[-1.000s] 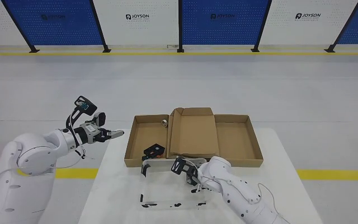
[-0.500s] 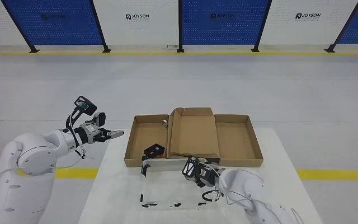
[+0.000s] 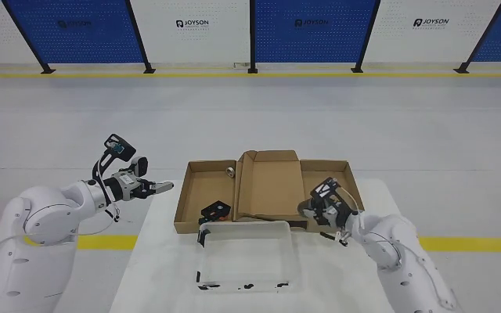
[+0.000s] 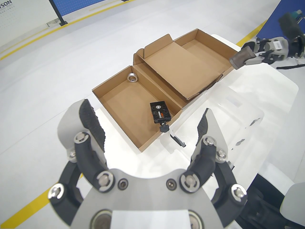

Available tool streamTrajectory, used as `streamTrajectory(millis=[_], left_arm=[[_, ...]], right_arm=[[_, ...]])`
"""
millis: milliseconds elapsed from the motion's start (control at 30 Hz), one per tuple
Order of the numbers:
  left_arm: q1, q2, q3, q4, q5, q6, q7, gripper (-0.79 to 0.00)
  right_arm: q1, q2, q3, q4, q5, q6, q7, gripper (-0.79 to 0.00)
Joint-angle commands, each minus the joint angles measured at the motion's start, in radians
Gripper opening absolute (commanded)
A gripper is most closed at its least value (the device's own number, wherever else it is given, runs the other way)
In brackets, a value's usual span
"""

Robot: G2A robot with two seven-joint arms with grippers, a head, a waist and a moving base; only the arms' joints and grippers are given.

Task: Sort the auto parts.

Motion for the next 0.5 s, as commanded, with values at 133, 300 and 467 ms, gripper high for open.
streamTrajectory(millis=[133,300,467], left_arm=[[0.000,0.000,0.000,0.000,0.000,0.000,0.000,0.000],[0.000,0.000,0.000,0.000,0.000,0.000,0.000,0.000],[0.000,0.000,0.000,0.000,0.000,0.000,0.000,0.000]], right_arm=[[0.189,-0.029,-0.118,0.311,0.034,0.040,-0.013,-0.785],[0.268,-0.044,-0.164,0.463,0.063,0.026,-0.047,-0.785],[0.304,-0.050,-0.184,0.543,0.071,0.035,-0.056,-0.785]])
